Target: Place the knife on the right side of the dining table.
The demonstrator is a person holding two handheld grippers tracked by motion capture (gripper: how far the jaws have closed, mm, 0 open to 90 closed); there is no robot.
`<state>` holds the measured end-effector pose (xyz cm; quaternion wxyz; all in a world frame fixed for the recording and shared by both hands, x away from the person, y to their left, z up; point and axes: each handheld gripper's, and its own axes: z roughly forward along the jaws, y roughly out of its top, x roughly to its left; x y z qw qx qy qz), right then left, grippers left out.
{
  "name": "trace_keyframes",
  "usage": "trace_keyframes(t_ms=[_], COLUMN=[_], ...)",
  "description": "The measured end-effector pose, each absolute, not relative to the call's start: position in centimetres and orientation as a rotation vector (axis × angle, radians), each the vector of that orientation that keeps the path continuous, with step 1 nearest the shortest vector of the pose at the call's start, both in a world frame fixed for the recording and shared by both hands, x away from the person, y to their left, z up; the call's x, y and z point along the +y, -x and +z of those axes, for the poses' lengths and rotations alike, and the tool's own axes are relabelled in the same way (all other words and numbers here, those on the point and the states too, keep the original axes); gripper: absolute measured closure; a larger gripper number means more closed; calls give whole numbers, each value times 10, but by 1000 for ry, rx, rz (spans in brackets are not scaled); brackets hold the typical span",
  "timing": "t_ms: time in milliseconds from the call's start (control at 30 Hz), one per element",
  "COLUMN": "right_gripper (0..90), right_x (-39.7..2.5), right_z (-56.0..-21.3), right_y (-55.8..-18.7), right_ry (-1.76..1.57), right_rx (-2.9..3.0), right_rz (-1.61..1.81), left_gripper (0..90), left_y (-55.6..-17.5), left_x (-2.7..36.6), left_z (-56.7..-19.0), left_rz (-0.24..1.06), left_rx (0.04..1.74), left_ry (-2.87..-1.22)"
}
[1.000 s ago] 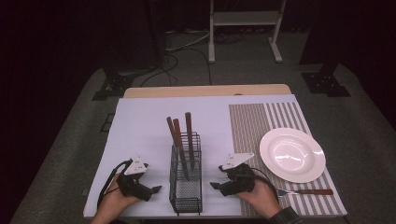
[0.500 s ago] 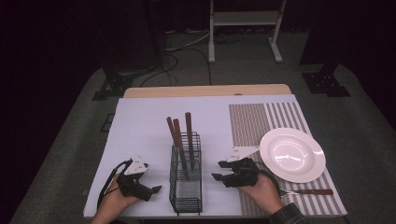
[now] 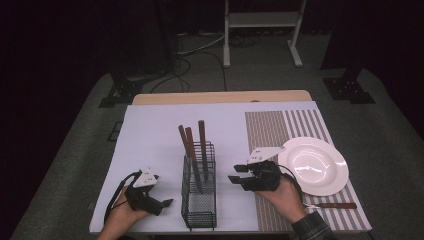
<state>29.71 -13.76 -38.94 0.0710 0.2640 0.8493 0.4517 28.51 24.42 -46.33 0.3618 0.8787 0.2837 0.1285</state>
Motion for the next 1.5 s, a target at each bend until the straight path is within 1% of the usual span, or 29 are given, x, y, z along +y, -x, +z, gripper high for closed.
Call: trace_keyframes(t_ms=[633,1033,1500], right_gripper=[562,563,571], right_x=[-137,-119,-97], right_z=[-347,-324,-309], right_y=[-316,-329,-356], right_ry=[-793,-739,-725], right_rx=[2453,2415,2391], right_rz=[1506,1570,1633], left_gripper=[0,0,0], left_y=[-285,-285,-285], left_x=[244,244,244], left_z=[-463,-463,-463], left_rz=[329,328,328], left_rx=[729,732,732], left_ry=[-2269,-2264,-2262])
